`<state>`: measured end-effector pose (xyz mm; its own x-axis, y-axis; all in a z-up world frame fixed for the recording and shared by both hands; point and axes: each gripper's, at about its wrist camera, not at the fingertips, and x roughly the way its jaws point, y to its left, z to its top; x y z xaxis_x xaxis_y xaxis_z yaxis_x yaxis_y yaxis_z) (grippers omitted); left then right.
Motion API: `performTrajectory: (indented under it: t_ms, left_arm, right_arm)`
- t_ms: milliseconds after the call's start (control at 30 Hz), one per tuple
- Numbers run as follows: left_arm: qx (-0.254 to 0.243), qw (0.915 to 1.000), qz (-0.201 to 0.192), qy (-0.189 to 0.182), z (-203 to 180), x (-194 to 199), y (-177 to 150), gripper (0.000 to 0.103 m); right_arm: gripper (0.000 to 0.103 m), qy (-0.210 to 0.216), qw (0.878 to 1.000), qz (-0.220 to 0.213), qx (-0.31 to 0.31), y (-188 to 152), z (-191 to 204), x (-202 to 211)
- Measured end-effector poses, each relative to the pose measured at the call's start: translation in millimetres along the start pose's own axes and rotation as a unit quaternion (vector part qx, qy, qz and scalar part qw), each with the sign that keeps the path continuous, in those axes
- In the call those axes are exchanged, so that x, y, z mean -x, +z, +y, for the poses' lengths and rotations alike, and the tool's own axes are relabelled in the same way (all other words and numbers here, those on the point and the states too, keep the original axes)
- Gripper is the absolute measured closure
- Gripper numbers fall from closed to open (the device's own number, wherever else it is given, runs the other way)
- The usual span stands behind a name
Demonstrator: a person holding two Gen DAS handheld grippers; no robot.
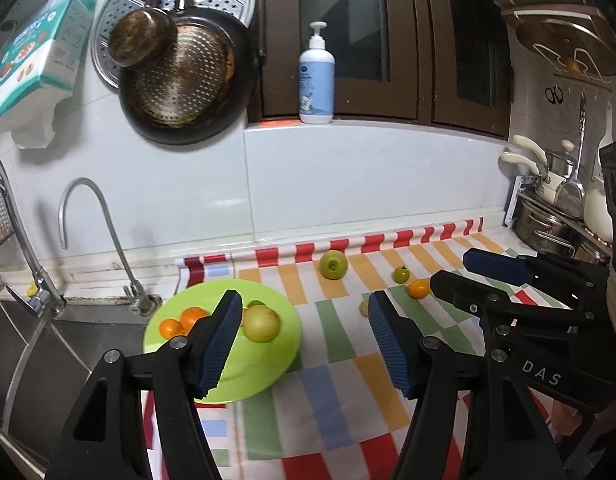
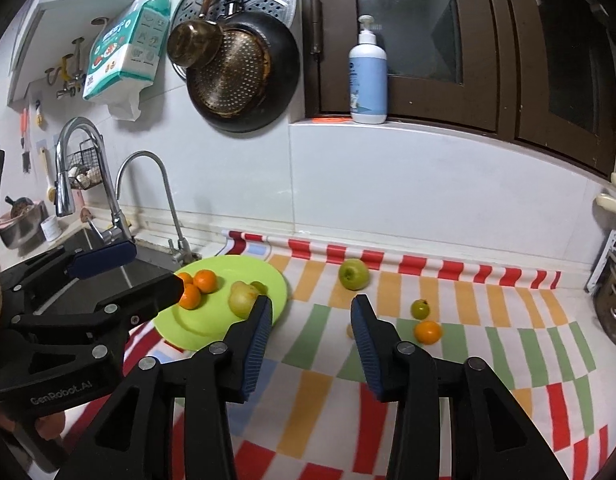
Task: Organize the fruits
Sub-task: 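Withdraw both open grippers from the plate toward the remaining fruits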
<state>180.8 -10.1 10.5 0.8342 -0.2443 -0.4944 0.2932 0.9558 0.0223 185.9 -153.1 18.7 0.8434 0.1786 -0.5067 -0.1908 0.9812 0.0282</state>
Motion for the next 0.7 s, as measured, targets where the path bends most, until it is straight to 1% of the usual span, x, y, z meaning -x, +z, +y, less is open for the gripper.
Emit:
performTrajectory:
  t_ms: [233, 300, 533, 700]
  left_arm:
    - [0.003, 0.9999, 0.013, -0.004, -23.6, -18.8, 2.4, 0.037]
    - [0.004, 0.9999, 0.016, -0.005, -29.7, -26.2, 2.8, 0.037]
    - [-0.011, 0.9995, 0.03, -0.008, -48.3, -53.3, -0.2, 0.036]
    - [-0.019, 0.9989, 0.036, -0.023, -57.8, -73.2, -2.8, 0.037]
  right_arm:
    - [0.06, -0.01, 1.0, 0.011, -0.005, -7.0, -30.1, -4.2]
    - [0.055, -0.014, 1.0, 0.014, -0.008, -9.8, -38.1, -6.6]
    - [0.055, -0.024, 0.999, 0.025, -0.019, -18.2, -67.0, -18.1]
    - [0.055, -0.03, 0.999, 0.034, -0.023, -22.6, -83.2, -31.9]
